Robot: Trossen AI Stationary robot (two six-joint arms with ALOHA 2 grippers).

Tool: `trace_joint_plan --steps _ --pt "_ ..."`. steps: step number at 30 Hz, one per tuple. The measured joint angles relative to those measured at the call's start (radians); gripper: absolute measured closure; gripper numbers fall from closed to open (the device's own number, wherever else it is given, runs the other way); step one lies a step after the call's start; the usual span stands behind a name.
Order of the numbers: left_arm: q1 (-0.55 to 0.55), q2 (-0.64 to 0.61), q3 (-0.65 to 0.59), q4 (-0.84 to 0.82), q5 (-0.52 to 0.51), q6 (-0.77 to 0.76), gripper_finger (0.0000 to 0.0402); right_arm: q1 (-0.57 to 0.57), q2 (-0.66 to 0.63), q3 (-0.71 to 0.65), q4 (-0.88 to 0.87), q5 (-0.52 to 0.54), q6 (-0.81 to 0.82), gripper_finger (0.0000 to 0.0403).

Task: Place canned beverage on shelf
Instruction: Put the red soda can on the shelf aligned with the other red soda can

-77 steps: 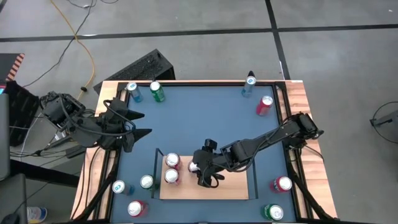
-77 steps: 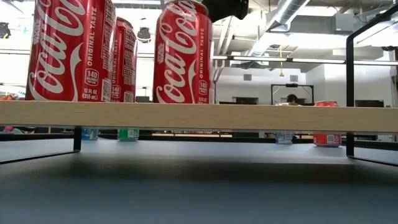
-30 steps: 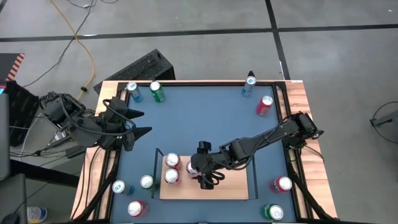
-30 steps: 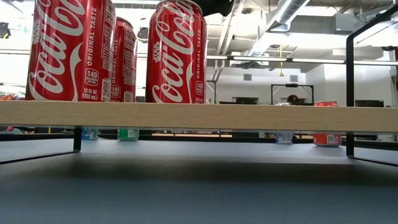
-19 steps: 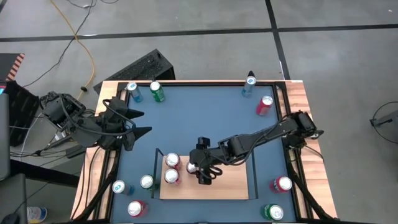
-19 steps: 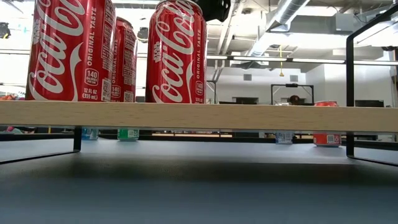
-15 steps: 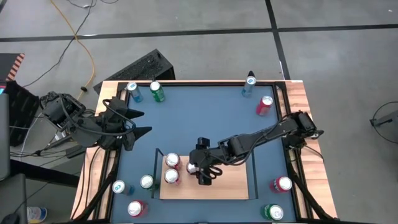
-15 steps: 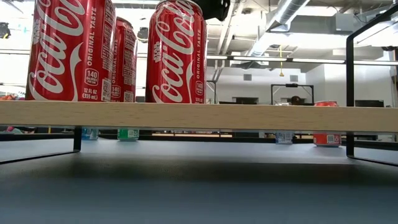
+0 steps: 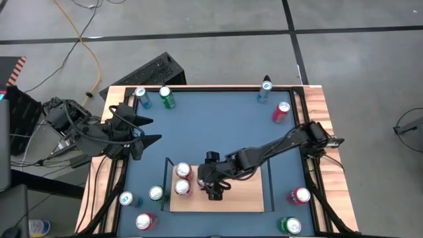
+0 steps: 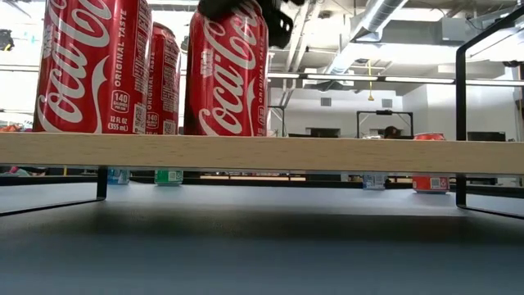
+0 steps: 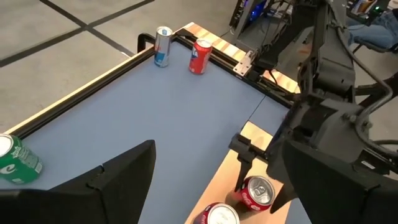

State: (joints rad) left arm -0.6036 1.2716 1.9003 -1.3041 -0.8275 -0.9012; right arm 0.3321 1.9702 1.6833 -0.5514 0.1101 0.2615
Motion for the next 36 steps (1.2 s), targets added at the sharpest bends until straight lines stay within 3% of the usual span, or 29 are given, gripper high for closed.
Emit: trace_joint_plan --steps 14,25,36 --pt "0.0 0.0 0.0 -0.006 0.0 -0.004 0.0068 0.012 -0.014 0.003 -0.042 0.019 0.124 0.0156" --pt "0.0 0.0 0.0 -0.008 0.0 0.004 0.0068 0.088 -0.012 0.0 0.005 0.032 0.241 0.0157" --pt "0.0 0.0 0.0 -0.008 0.001 0.009 0.0068 0.111 0.002 -0.001 0.066 0.071 0.23 0.0153"
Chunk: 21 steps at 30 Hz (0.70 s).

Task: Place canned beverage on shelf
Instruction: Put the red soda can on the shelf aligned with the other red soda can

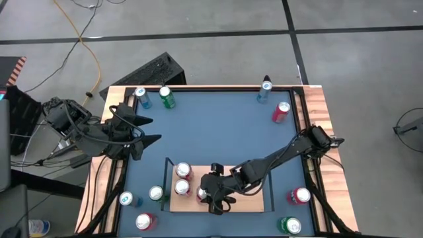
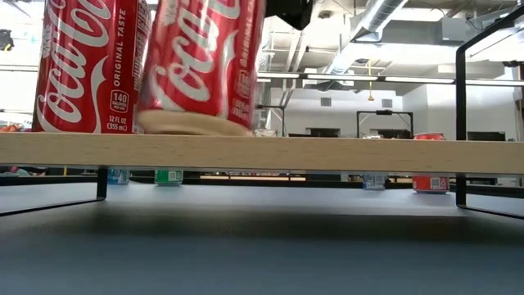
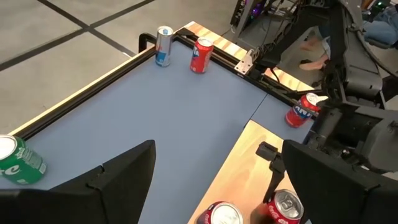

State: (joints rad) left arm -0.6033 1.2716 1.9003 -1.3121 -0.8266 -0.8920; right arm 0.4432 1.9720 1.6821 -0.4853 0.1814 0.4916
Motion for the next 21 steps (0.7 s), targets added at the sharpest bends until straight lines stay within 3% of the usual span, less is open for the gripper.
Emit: trace_joint_plan --steps 21 --pt "0.0 0.0 0.0 -0.001 0.007 0.005 0.0068 0.009 0.0 0.0 0.007 -0.05 -0.032 0.0133"
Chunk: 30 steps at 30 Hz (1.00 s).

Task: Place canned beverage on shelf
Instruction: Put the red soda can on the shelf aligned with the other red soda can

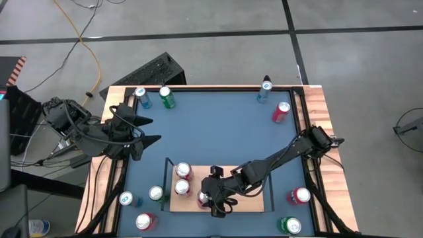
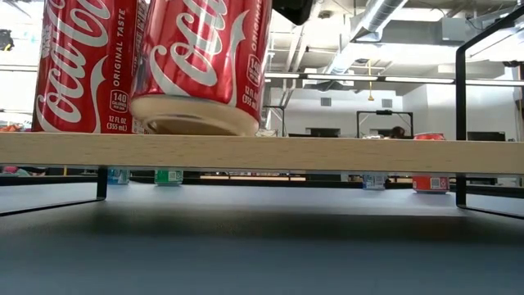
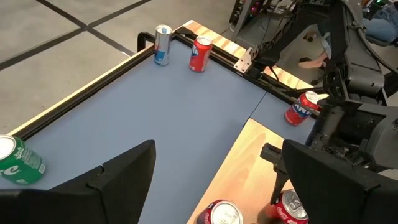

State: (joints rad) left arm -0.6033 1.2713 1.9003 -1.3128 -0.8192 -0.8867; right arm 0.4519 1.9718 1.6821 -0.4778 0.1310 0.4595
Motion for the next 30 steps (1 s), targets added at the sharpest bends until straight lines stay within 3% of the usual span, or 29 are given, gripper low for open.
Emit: trace_joint_plan --steps 5,13,20,24,30 --pt "0.0 0.0 0.0 0.0 0.0 0.0 0.0068 -0.001 0.0 0.0 0.0 0.0 -0.021 0.0121" --pt "0.0 0.0 0.0 0.0 0.0 -0.009 0.0068 -0.001 -0.007 0.004 0.008 -0.003 -0.026 0.0054" --pt "0.0 0.0 0.0 0.0 0.0 -0.014 0.0068 -0.003 -0.008 0.02 -0.01 -0.002 -0.033 0.0057" --pt "0.0 0.0 0.0 0.0 0.0 -0.013 0.0068 -0.003 -0.011 0.119 -0.049 0.0 -0.085 0.0065" --pt "0.0 -0.001 0.0 0.0 -0.001 -0.012 0.0068 0.0 -0.015 0.345 -0.323 0.009 -0.073 0.0084"
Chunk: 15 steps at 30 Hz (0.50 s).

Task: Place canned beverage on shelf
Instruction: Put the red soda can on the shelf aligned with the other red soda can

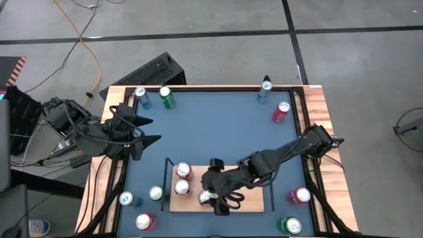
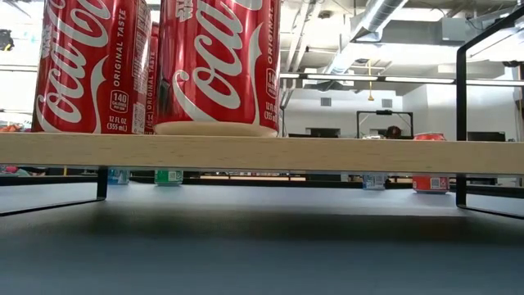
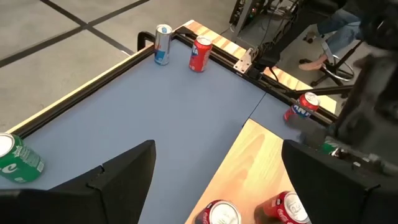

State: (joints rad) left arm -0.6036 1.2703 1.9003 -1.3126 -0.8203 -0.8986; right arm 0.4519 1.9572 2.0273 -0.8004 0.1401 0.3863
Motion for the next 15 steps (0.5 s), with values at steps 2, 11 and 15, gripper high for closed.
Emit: trace_joint_plan --steps 2,11,15 --pt "0.0 -0.002 0.0 0.0 -0.005 0.0 0.0068 0.011 0.0 0.051 -0.107 0.032 0.048 0.0108" --pt "0.0 -0.027 0.0 0.0 -0.017 0.012 0.0068 0.149 0.013 0.063 -0.341 0.176 0.268 0.0338" --pt "0.0 -0.028 0.0 -0.002 -0.014 0.032 0.0068 0.184 0.011 0.007 -0.303 0.192 0.359 0.039"
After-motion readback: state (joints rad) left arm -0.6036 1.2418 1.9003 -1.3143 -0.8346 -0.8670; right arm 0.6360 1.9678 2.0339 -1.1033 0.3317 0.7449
